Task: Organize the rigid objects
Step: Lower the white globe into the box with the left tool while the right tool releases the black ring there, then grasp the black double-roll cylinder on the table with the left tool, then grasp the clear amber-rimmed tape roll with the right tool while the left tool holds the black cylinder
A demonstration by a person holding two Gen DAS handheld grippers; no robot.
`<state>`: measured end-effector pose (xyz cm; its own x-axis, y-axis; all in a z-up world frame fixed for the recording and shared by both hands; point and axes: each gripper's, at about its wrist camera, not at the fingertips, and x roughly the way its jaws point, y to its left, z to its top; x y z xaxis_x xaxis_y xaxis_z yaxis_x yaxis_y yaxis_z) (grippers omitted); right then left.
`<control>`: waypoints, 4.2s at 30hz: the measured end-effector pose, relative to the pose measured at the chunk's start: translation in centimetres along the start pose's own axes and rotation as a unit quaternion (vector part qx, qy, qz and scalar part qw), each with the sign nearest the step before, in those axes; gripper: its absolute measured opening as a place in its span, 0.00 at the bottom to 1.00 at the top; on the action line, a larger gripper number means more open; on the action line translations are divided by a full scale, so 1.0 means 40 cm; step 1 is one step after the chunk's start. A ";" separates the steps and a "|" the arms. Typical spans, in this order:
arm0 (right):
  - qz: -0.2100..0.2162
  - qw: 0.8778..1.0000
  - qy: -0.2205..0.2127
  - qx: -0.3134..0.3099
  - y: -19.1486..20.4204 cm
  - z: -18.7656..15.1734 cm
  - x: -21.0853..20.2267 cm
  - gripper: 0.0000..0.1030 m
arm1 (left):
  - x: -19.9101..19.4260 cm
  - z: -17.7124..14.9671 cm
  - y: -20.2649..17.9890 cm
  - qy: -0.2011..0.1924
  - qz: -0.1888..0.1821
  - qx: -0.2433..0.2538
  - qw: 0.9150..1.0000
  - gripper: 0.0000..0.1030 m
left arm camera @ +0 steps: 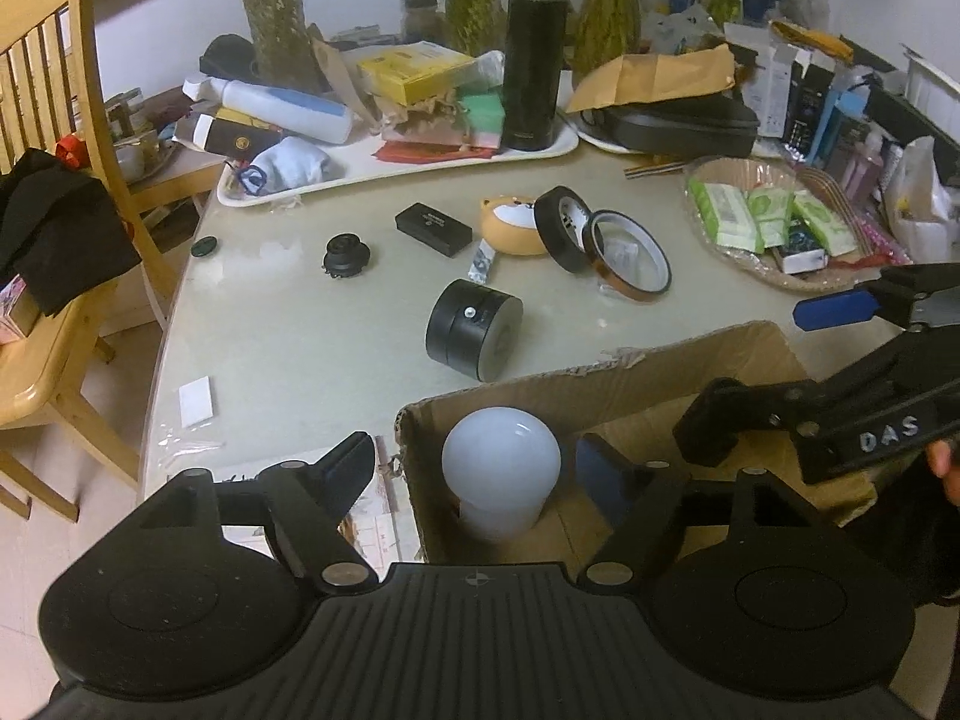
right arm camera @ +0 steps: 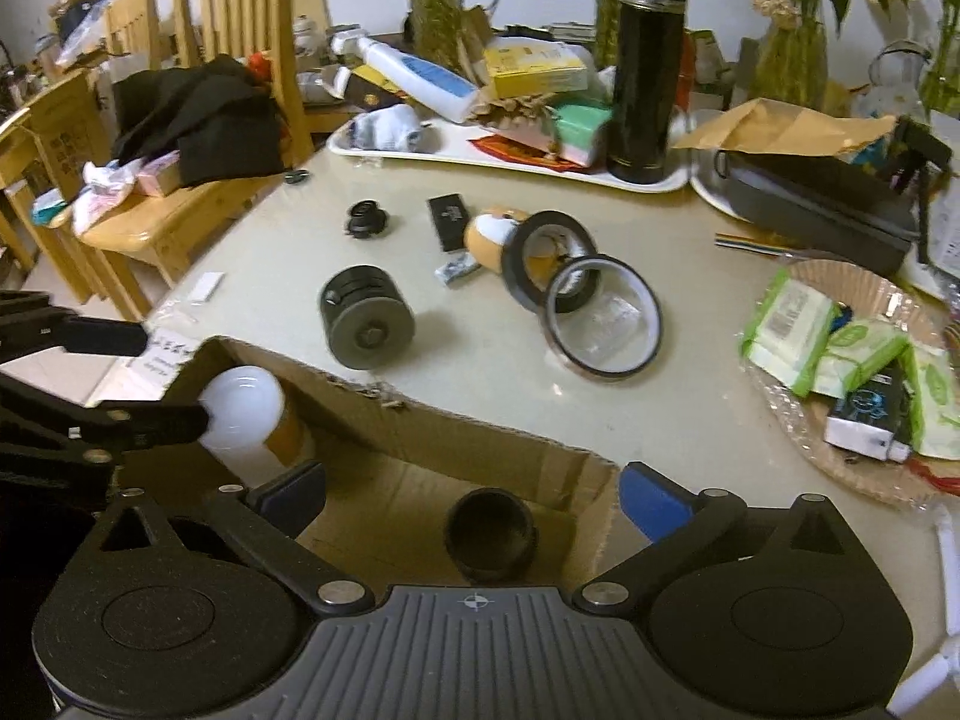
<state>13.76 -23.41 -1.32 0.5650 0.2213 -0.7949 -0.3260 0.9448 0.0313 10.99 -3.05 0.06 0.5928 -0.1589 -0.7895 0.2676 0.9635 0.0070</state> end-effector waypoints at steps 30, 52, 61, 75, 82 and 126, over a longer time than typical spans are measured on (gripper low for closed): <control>-0.033 0.997 -0.002 0.068 -0.066 0.009 0.006 1.00 | 0.038 0.041 0.002 -0.011 -0.010 -0.001 1.000 0.72; -0.036 0.995 0.001 0.091 -0.089 0.018 0.013 1.00 | 0.120 0.089 0.025 -0.013 -0.039 0.000 0.999 0.72; -0.035 0.994 0.003 0.100 -0.095 0.023 0.018 1.00 | 0.168 0.114 0.017 -0.012 -0.032 0.031 0.999 0.72; -0.030 0.994 0.008 0.106 -0.101 0.027 0.025 1.00 | 0.282 0.160 0.030 0.023 -0.051 0.020 0.998 0.71; -0.028 0.994 0.008 0.109 -0.105 0.031 0.027 1.00 | 0.323 0.175 0.021 0.042 -0.059 0.031 0.997 0.62; -0.023 0.993 -0.017 0.116 -0.140 0.081 0.067 1.00 | 0.112 0.191 0.061 -0.011 -0.065 -0.001 0.998 0.38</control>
<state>19.54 -27.32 -1.67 0.6013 0.1812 -0.7782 -0.1178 0.9834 0.1380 20.10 -3.04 1.23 0.5704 -0.2870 -0.7696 0.3409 0.9352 -0.0960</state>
